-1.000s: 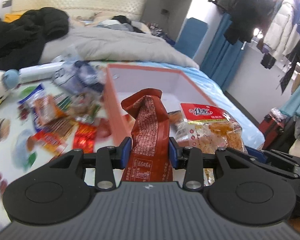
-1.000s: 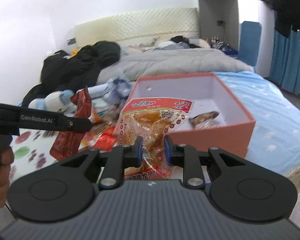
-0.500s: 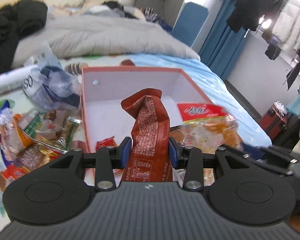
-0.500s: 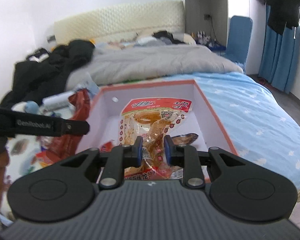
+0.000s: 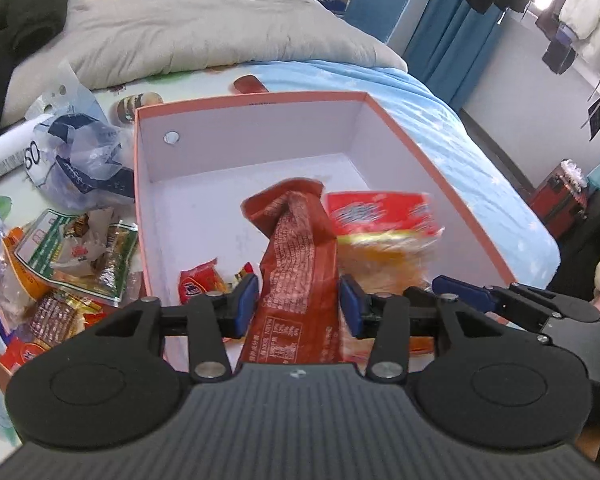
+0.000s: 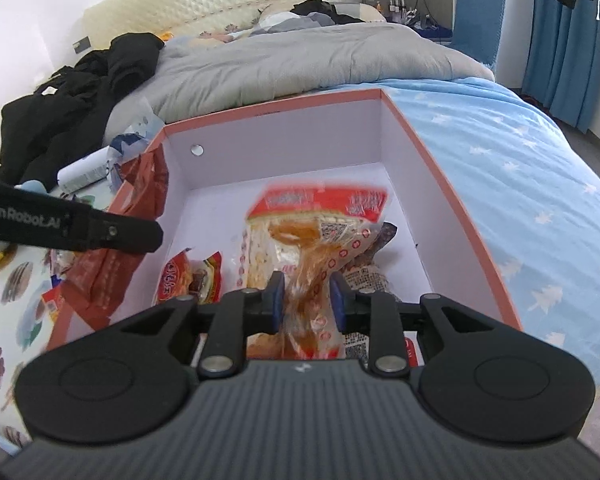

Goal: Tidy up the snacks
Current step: 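Open both grippers to drop the packets into the pink box, then withdraw both open tools from the pink box back toward the snack pile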

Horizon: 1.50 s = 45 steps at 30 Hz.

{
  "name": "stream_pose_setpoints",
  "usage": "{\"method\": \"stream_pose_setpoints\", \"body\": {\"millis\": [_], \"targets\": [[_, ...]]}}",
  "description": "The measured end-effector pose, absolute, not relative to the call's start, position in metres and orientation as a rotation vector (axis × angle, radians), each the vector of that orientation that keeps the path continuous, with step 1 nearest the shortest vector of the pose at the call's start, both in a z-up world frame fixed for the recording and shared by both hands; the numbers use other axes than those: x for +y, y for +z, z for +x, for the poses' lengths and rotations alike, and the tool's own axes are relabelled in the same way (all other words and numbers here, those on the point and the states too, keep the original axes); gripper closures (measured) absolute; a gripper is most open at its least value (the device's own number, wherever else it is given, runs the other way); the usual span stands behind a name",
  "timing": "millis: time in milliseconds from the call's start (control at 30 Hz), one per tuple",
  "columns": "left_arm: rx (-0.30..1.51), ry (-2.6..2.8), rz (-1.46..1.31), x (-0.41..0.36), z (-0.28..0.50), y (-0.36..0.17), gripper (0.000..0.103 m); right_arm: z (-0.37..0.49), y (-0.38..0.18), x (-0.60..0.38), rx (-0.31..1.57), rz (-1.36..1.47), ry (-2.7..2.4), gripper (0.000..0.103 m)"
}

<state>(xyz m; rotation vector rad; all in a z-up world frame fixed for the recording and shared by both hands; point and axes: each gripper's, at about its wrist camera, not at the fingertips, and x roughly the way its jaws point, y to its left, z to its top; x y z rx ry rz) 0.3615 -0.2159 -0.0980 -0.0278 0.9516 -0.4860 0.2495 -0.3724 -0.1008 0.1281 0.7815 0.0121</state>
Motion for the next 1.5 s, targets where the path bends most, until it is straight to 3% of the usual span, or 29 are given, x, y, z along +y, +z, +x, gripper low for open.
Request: {"method": "stream_pose_setpoints", "body": {"millis": [100,900,1500], "targets": [[0.918,-0.496,-0.031,-0.215,0.356,-0.093,0.037,0.25,-0.098,-0.375,0.777,0.138,0.005,0.044],[0.637,-0.443,-0.027,-0.152,0.254,-0.049,0.037,0.174,-0.064,-0.352,0.59,0.142,0.066,0.044],[0.541,-0.382,-0.005,-0.1,0.171,-0.044,0.037,0.107,-0.058,-0.299,0.52,0.135,0.154,0.044]]}}
